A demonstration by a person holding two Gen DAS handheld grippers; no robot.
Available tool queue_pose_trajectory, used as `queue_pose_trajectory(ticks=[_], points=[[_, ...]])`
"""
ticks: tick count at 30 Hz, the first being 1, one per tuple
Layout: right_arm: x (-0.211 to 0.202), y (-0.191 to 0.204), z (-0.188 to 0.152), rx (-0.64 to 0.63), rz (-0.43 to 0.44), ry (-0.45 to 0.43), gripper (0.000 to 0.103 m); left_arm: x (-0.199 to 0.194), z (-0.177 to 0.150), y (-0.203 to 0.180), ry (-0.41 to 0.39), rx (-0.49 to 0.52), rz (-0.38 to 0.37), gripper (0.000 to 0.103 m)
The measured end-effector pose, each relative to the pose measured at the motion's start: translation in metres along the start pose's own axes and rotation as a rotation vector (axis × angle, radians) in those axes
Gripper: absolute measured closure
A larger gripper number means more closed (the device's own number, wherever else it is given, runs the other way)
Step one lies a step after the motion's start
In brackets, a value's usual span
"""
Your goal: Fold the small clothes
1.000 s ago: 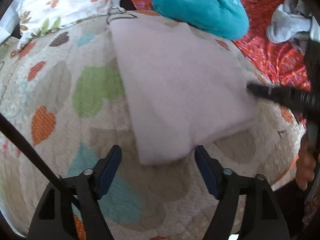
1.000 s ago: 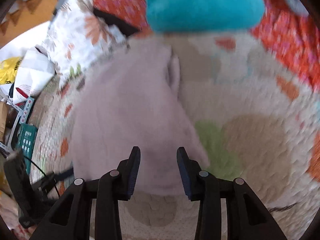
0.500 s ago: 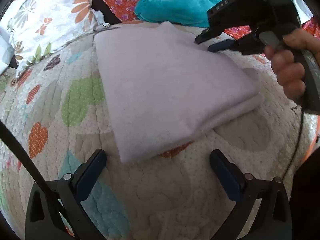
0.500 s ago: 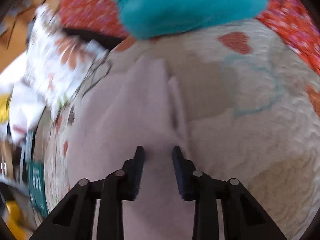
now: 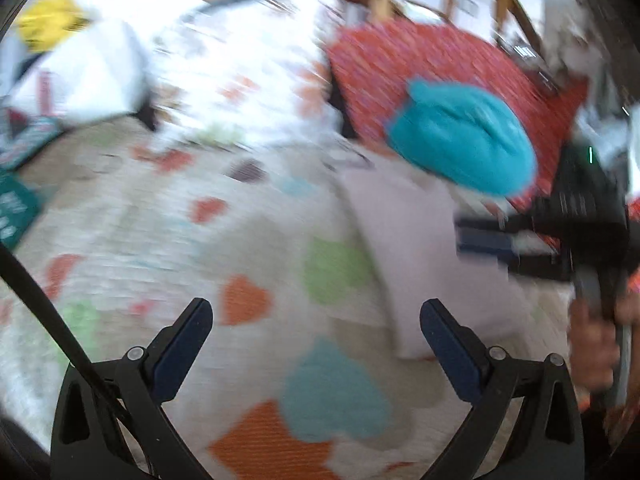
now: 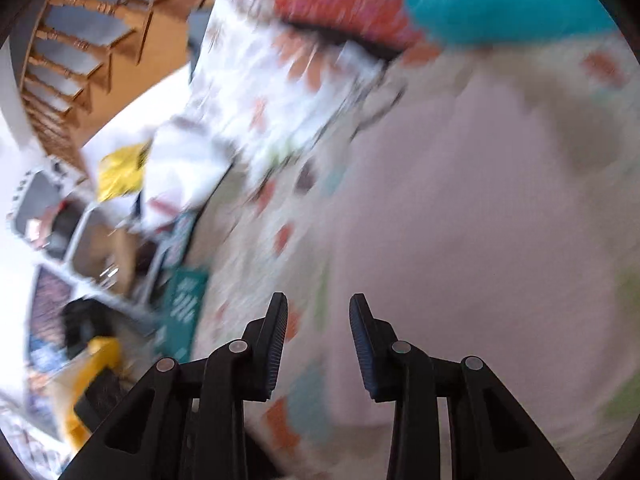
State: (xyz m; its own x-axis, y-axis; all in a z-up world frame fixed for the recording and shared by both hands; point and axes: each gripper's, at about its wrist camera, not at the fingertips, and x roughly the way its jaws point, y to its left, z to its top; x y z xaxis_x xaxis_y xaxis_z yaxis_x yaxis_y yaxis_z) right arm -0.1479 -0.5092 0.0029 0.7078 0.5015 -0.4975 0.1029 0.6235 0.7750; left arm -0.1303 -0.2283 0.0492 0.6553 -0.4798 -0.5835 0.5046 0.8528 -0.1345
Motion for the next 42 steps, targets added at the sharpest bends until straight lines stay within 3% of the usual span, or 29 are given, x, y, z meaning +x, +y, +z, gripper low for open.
queue_pose_trajectory(ticks=[2, 4, 6, 11, 13, 16, 20, 22, 26, 34, 37, 42], points=[[0.028, -0.004, -0.013, 0.032, 0.056, 0.104, 0.063, -0.015, -0.006, 0.011, -0.045, -0.031, 0.076, 0.0], [0.052, -0.012, -0.034, 0.066, -0.009, 0.184, 0.058, -0.022, -0.008, 0.018, -0.072, -0.045, 0.132, 0.0], [0.058, -0.016, -0.052, 0.07, -0.041, 0.209, 0.058, -0.032, -0.009, 0.022, -0.111, -0.045, 0.188, 0.0], [0.038, 0.009, -0.094, -0.054, -0.099, 0.251, 0.051, -0.057, -0.011, 0.016, -0.255, 0.026, 0.281, 0.0], [0.028, 0.014, -0.107, -0.109, -0.169, 0.219, 0.051, -0.061, -0.009, 0.008, -0.279, 0.067, 0.271, 0.0], [-0.004, 0.023, -0.114, -0.175, -0.27, 0.104, 0.051, -0.063, -0.01, -0.007, -0.275, 0.118, 0.228, 0.0], [-0.074, 0.018, -0.118, -0.175, -0.435, -0.134, 0.038, -0.055, -0.018, -0.026, -0.179, 0.155, 0.134, 0.0], [-0.097, 0.008, -0.124, -0.161, -0.531, -0.212, 0.037, -0.05, -0.024, -0.035, -0.112, 0.156, 0.102, 0.0], [-0.113, -0.01, -0.133, -0.133, -0.704, -0.238, 0.037, -0.028, -0.044, -0.052, 0.056, 0.171, 0.075, 0.0], [-0.1, -0.025, -0.127, -0.114, -0.744, -0.205, 0.037, 0.024, -0.07, -0.063, 0.256, 0.166, 0.125, 0.0], [-0.109, -0.031, -0.129, -0.083, -0.71, -0.211, 0.037, 0.041, -0.078, -0.059, 0.336, 0.134, 0.132, 0.0], [-0.107, -0.032, -0.127, -0.053, -0.687, -0.213, 0.036, 0.047, -0.08, -0.049, 0.353, 0.05, 0.098, 0.0]])
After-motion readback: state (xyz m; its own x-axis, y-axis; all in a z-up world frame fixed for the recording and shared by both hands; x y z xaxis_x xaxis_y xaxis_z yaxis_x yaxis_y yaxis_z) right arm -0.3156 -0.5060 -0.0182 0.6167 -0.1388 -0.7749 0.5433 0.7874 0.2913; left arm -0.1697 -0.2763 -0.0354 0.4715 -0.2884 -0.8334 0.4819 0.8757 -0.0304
